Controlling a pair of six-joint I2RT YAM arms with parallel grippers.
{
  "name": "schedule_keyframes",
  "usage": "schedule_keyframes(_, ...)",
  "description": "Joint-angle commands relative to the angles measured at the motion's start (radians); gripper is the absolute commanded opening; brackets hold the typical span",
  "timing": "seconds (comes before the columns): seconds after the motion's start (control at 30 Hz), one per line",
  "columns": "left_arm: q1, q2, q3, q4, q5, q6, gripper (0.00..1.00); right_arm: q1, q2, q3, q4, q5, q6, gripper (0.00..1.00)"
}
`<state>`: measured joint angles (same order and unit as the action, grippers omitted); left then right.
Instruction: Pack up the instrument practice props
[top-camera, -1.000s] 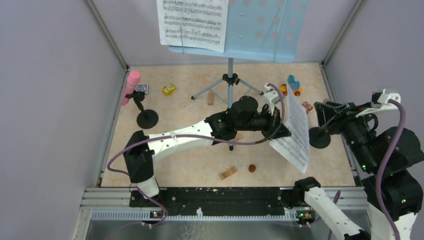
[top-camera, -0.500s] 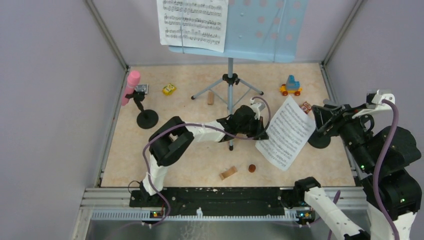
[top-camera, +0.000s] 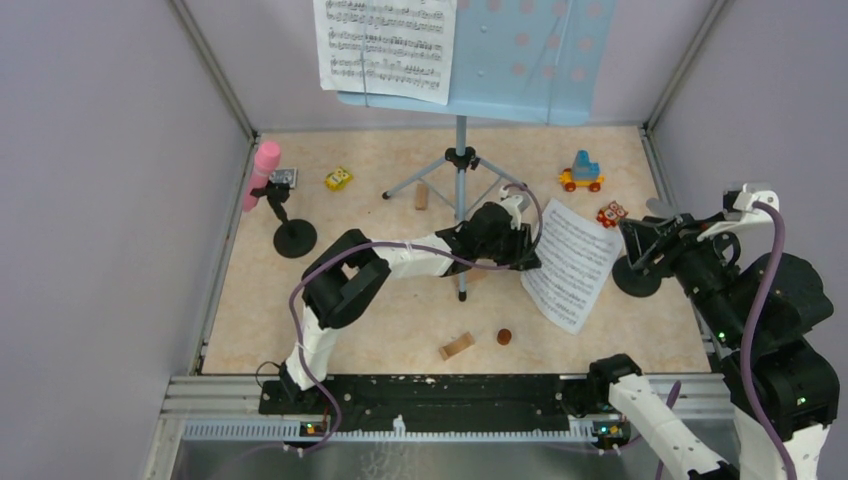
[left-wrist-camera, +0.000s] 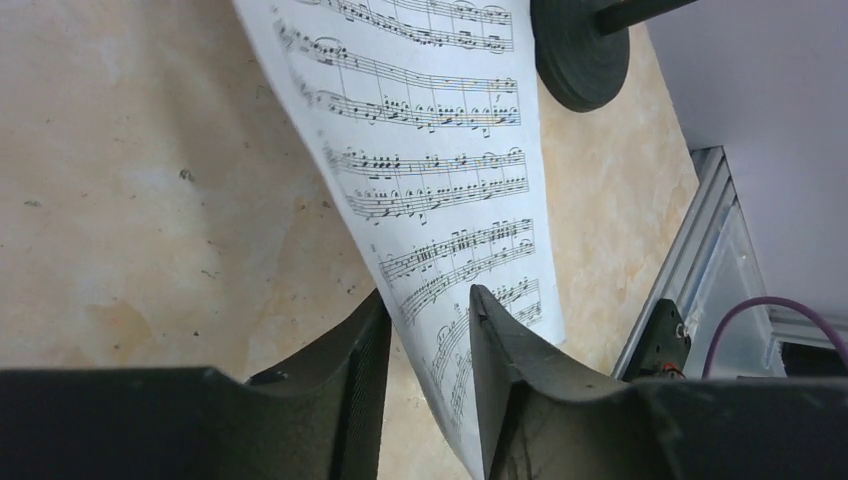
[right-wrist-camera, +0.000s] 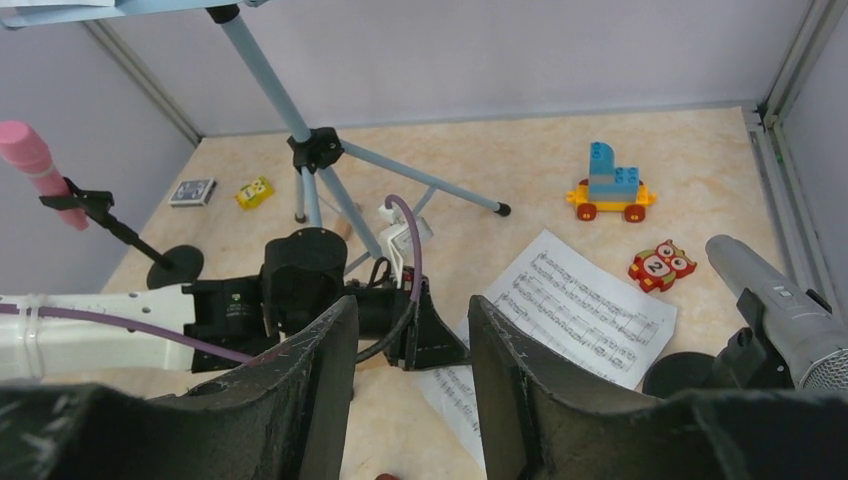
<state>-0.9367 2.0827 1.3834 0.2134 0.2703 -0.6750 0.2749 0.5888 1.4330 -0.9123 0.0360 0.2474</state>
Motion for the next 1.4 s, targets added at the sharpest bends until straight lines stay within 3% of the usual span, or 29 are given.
schedule_keyframes(0.0,-0.001,-0.026,0.025,-0.047,-0.034,0.048,0.44,0.004,0.006,0.004,-0.010,-0.009,0.015,0.45)
schedule_keyframes(0.07,-0.002,-0.057,0.015,-0.072,-0.054,0.065,0.55,0.004,0.008,0.004,-0.018,-0.008,0.016,0.45)
schedule_keyframes(0.37,-0.054,-0.287,-0.072,-0.202,-0.193,0.208,0.80,0.004,0.018,0.014,-0.024,0.008,0.009,0.46)
schedule_keyframes(0.57,-0.112,-0.561,-0.222,-0.288,-0.333,0.254,0.98,0.004,0.045,0.046,-0.022,-0.029,0.002,0.47)
schedule_keyframes(0.7,-0.112,-0.804,-0.325,-0.376,-0.405,0.273,0.99,0.010,0.091,0.108,-0.029,-0.245,-0.100,0.51)
schedule_keyframes(0.87,-0.110,-1.118,-0.396,-0.486,-0.523,0.340,0.99,0.052,0.163,0.166,0.014,-0.443,-0.078,0.52)
schedule_keyframes(0.97,-0.110,-1.251,-0.361,-0.523,-0.590,0.390,0.99,0.052,0.241,0.182,0.093,-0.615,-0.003,0.52)
schedule_keyframes(1.07,-0.110,-1.283,-0.240,-0.596,-0.697,0.415,0.99,0.054,0.375,0.246,0.131,-0.723,0.058,0.52)
schedule_keyframes(1.23,-0.111,-1.159,-0.002,-0.734,-0.804,0.482,0.99,0.189,0.579,0.442,0.088,-0.628,0.040,0.52)
schedule_keyframes(1.37,-0.105,-1.062,0.144,-0.743,-0.814,0.550,0.99,0.319,0.748,0.654,0.029,-0.503,0.007,0.52)
